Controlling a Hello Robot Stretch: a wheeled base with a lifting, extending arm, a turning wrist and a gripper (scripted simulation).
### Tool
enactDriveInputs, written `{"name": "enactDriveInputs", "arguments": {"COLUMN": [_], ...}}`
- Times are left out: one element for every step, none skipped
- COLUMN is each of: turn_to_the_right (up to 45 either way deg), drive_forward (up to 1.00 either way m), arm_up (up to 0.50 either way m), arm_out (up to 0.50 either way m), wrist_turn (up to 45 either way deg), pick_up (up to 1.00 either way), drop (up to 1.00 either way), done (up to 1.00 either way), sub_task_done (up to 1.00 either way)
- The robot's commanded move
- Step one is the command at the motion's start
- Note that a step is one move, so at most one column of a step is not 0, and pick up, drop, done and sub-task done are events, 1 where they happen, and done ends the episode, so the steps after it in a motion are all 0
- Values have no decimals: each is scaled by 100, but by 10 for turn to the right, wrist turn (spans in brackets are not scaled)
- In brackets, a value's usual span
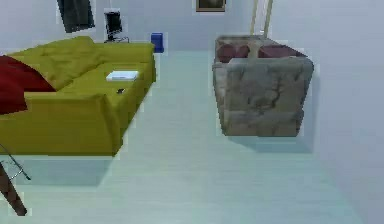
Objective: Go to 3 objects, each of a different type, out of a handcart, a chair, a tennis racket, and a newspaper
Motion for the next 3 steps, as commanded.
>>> {"name": "enactDriveInputs", "arguments": {"turn_to_the_right": [-450, -420, 0], "drive_forward": [0, 0, 15], "arm_up": [0, 0, 0], "arm_out": [0, 0, 0], "wrist_turn": [0, 0, 0], "pick_up": [0, 0, 0], "drop": [0, 0, 0], "done": [0, 0, 0], "sub_task_done": [0, 0, 0]}}
